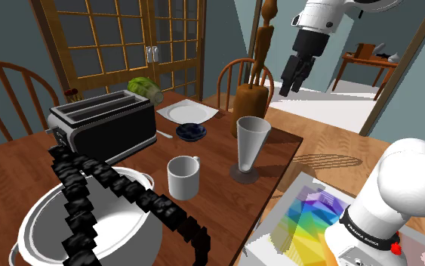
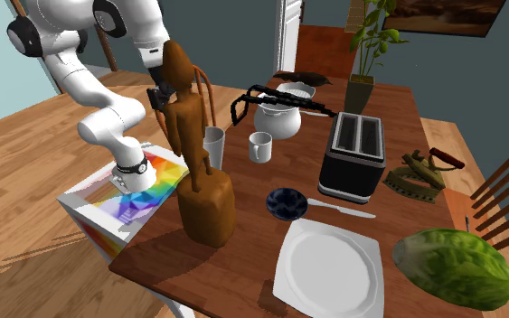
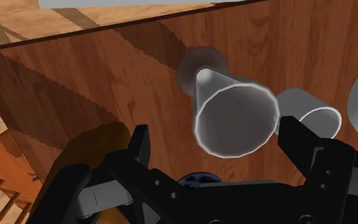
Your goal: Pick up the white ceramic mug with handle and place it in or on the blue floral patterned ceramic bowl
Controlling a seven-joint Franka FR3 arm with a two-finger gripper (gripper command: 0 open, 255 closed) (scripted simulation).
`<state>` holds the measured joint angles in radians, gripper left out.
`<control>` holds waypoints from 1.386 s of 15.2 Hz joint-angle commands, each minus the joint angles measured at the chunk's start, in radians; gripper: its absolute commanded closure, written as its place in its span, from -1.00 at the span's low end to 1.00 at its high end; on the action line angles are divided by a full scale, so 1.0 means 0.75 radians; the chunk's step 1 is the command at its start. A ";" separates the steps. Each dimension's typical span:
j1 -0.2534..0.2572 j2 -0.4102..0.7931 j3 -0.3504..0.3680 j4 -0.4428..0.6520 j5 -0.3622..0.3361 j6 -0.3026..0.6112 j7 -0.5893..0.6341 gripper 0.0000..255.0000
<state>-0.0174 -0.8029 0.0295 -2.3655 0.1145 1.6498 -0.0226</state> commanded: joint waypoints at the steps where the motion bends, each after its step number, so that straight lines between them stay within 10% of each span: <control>1: 0.000 0.000 0.000 0.000 0.000 0.000 0.000 -1.00; 21: 0.039 0.633 0.605 0.072 0.030 0.621 0.626 -1.00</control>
<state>0.0175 -0.3673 0.4614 -2.3266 0.1524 2.0917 0.4180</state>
